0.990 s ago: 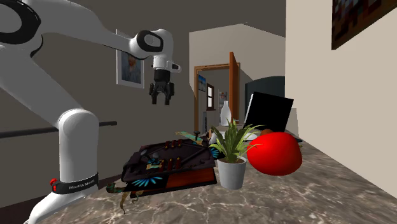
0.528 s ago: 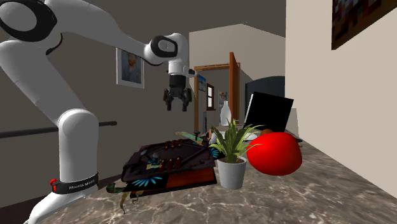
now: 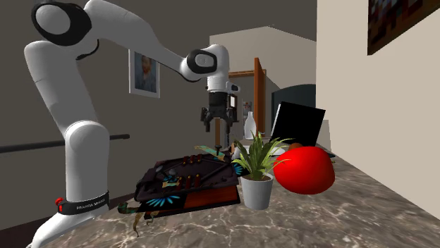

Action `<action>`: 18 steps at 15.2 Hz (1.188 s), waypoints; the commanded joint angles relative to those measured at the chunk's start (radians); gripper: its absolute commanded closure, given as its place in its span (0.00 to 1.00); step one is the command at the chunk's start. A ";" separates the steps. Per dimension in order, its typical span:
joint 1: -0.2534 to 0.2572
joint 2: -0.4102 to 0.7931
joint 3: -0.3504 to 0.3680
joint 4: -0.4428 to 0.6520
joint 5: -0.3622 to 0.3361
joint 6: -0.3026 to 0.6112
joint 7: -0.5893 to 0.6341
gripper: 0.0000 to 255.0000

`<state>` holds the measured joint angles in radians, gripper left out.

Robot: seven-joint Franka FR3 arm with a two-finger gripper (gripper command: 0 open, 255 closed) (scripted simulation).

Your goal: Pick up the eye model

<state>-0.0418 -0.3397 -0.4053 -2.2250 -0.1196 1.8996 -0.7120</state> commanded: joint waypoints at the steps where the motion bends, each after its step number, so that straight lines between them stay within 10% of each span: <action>1: 0.005 0.076 -0.036 0.045 0.018 0.039 -0.066 0.00; 15: 0.003 0.274 -0.103 0.082 0.105 0.201 -0.224 0.00; 16: 0.003 0.273 -0.103 0.080 0.105 0.203 -0.223 1.00; 18: 0.003 0.275 -0.103 0.082 0.106 0.203 -0.224 1.00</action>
<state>-0.0391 -0.0675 -0.5082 -2.1413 -0.0140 2.1014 -0.9351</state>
